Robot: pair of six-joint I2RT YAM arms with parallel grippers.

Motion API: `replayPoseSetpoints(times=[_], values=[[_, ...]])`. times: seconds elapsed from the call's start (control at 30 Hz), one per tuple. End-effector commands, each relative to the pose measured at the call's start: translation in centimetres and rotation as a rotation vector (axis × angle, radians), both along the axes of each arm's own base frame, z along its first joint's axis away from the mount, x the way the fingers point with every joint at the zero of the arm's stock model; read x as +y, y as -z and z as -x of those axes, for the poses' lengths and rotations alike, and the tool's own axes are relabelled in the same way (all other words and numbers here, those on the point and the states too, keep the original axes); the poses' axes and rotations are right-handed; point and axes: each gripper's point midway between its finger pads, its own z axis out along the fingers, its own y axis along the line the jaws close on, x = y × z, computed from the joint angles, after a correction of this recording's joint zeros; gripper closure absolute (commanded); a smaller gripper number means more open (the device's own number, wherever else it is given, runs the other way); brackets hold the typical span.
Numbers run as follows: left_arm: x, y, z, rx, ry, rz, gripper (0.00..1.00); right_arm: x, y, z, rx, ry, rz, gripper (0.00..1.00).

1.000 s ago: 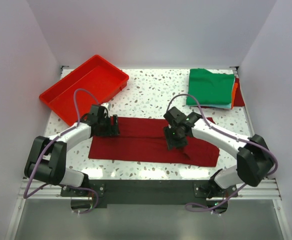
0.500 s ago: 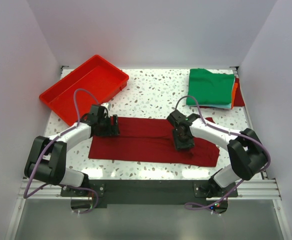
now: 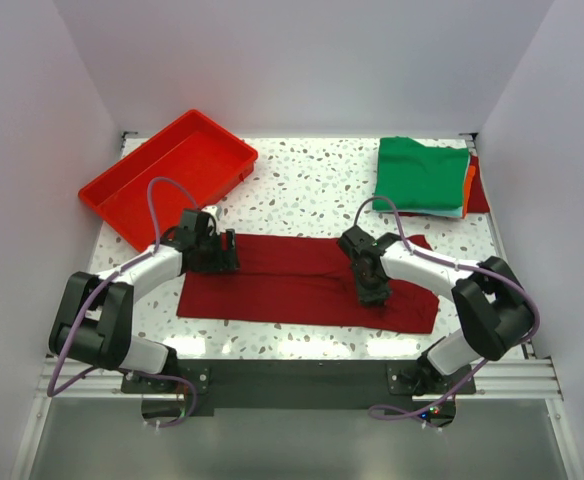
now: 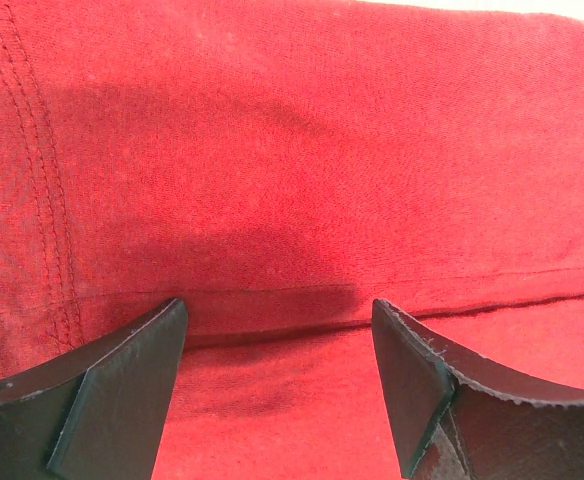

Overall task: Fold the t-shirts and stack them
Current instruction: Fold the tshirt

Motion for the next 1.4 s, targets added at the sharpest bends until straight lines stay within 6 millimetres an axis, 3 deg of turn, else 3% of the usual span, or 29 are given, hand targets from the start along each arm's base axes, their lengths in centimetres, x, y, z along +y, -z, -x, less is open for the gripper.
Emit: replayPoseSetpoints(times=[0.0,0.27,0.43,0.6,0.8,0.93,0.97,1.17,1.27,1.37], values=[[1.2,2.6,2.2,0.105,0.003,-0.054,0.20,0.0,-0.4,-1.6,-0.067,0.012,0.010,0.72],[1.2,2.6,2.2,0.103,0.004,-0.055,0.20,0.4,-1.7,-1.4,-0.052,-0.008,-0.018,0.94],[1.2,2.7,2.2,0.107,0.007,-0.053,0.20,2.7,-3.4,-0.2,-0.009,-0.038,-0.165,0.98],[1.1,2.9,2.3,0.114,0.009,-0.049,0.20,4.9,-3.5,1.3,0.061,-0.059,-0.296,1.00],[1.0,2.9,2.3,0.116,0.011,-0.047,0.20,5.7,-2.8,2.4,0.130,-0.080,-0.341,1.00],[1.0,2.9,2.3,0.114,0.012,-0.047,0.20,6.4,-2.6,2.3,0.135,-0.081,-0.371,1.00],[1.0,2.9,2.3,0.116,0.013,-0.048,0.20,7.4,-2.5,2.1,0.143,-0.073,-0.413,0.99],[1.0,2.9,2.4,0.117,0.013,-0.049,0.20,8.0,-1.8,1.8,0.157,-0.057,-0.429,0.99],[1.1,2.9,2.3,0.116,0.011,-0.052,0.20,8.0,-1.7,2.0,0.166,-0.060,-0.425,0.93],[1.1,2.9,2.3,0.115,0.011,-0.055,0.20,7.8,-2.2,1.8,0.157,-0.066,-0.419,0.77]])
